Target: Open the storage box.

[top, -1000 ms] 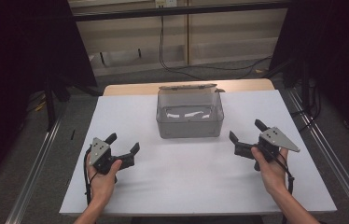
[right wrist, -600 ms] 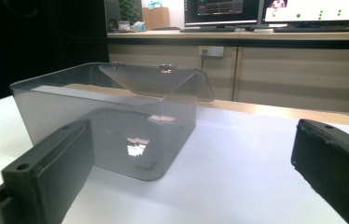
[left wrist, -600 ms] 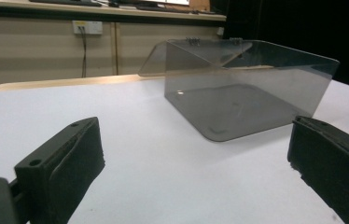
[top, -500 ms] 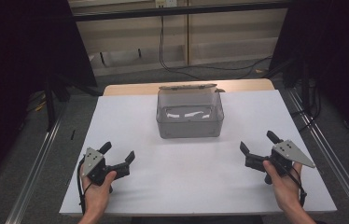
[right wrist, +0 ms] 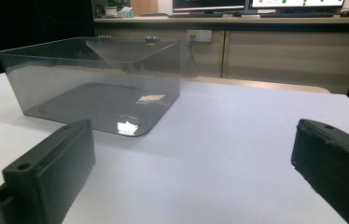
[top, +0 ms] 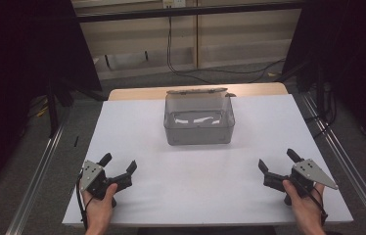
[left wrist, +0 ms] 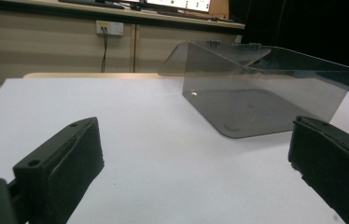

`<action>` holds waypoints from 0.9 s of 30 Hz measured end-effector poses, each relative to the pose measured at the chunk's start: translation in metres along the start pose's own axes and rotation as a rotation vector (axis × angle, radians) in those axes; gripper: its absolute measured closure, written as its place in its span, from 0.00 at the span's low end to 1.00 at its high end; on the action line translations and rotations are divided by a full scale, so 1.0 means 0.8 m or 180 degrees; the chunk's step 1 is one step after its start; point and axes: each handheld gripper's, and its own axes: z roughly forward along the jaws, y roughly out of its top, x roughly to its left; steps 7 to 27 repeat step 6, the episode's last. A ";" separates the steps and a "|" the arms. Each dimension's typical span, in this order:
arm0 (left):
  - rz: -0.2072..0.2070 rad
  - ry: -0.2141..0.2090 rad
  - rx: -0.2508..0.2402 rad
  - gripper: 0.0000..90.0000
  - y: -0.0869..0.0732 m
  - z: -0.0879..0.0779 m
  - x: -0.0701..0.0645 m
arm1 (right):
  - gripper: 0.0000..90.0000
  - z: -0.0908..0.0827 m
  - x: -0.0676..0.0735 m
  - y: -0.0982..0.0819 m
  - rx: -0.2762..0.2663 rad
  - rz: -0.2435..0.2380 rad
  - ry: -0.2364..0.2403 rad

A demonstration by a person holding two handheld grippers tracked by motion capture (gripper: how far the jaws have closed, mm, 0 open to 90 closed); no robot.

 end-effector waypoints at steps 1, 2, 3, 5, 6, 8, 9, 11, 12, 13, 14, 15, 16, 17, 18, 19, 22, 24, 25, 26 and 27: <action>0.0012 -0.0024 0.0022 0.03 0.000 0.001 0.000 | 0.00 0.002 0.001 0.000 -0.0008 -0.0005 -0.0001; -0.0001 -0.0043 0.0015 0.03 0.001 0.001 0.001 | 0.00 0.003 0.002 0.000 -0.0012 -0.0005 -0.0005; -0.0014 -0.0044 0.0007 0.03 0.001 0.001 0.001 | 0.00 0.004 0.003 0.001 -0.0026 -0.0004 0.0012; -0.0033 -0.0012 -0.0001 0.03 0.001 0.001 0.004 | 0.00 0.005 0.005 0.002 -0.0035 -0.0021 0.0033; -0.0032 -0.0018 0.0029 0.03 0.001 0.000 0.006 | 0.00 0.006 0.005 0.001 -0.0030 -0.0019 0.0045; -0.0032 -0.0018 0.0029 0.03 0.001 0.000 0.006 | 0.00 0.006 0.005 0.001 -0.0030 -0.0019 0.0045; -0.0032 -0.0018 0.0029 0.03 0.001 0.000 0.006 | 0.00 0.006 0.005 0.001 -0.0030 -0.0019 0.0045; -0.0032 -0.0018 0.0029 0.03 0.001 0.000 0.006 | 0.00 0.006 0.005 0.001 -0.0030 -0.0019 0.0045; -0.0032 -0.0018 0.0029 0.03 0.001 0.000 0.006 | 0.00 0.006 0.005 0.001 -0.0030 -0.0019 0.0045; -0.0032 -0.0018 0.0029 0.03 0.001 0.000 0.006 | 0.00 0.006 0.005 0.001 -0.0030 -0.0019 0.0045; -0.0032 -0.0018 0.0029 0.03 0.001 0.000 0.006 | 0.00 0.006 0.005 0.001 -0.0030 -0.0019 0.0045; -0.0032 -0.0018 0.0029 0.03 0.001 0.000 0.006 | 0.00 0.006 0.005 0.001 -0.0030 -0.0019 0.0045; -0.0032 -0.0018 0.0029 0.03 0.001 0.000 0.006 | 0.00 0.006 0.005 0.001 -0.0030 -0.0019 0.0045; -0.0032 -0.0018 0.0029 0.03 0.001 0.000 0.006 | 0.00 0.006 0.005 0.001 -0.0030 -0.0019 0.0045; -0.0032 -0.0018 0.0029 0.03 0.001 0.000 0.006 | 0.00 0.006 0.005 0.001 -0.0030 -0.0019 0.0045; -0.0032 -0.0018 0.0029 0.03 0.001 0.000 0.006 | 0.00 0.006 0.005 0.001 -0.0030 -0.0019 0.0045; -0.0032 -0.0018 0.0029 0.03 0.001 0.000 0.006 | 0.00 0.006 0.005 0.001 -0.0030 -0.0019 0.0045; -0.0032 -0.0018 0.0029 0.03 0.001 0.000 0.006 | 0.00 0.006 0.005 0.001 -0.0030 -0.0019 0.0045; -0.0032 -0.0018 0.0029 0.03 0.001 0.000 0.006 | 0.00 0.006 0.005 0.001 -0.0030 -0.0019 0.0045; -0.0032 -0.0018 0.0029 0.03 0.001 0.000 0.006 | 0.00 0.006 0.005 0.001 -0.0030 -0.0019 0.0045; -0.0032 -0.0018 0.0029 0.03 0.001 0.000 0.006 | 0.00 0.006 0.005 0.001 -0.0030 -0.0019 0.0045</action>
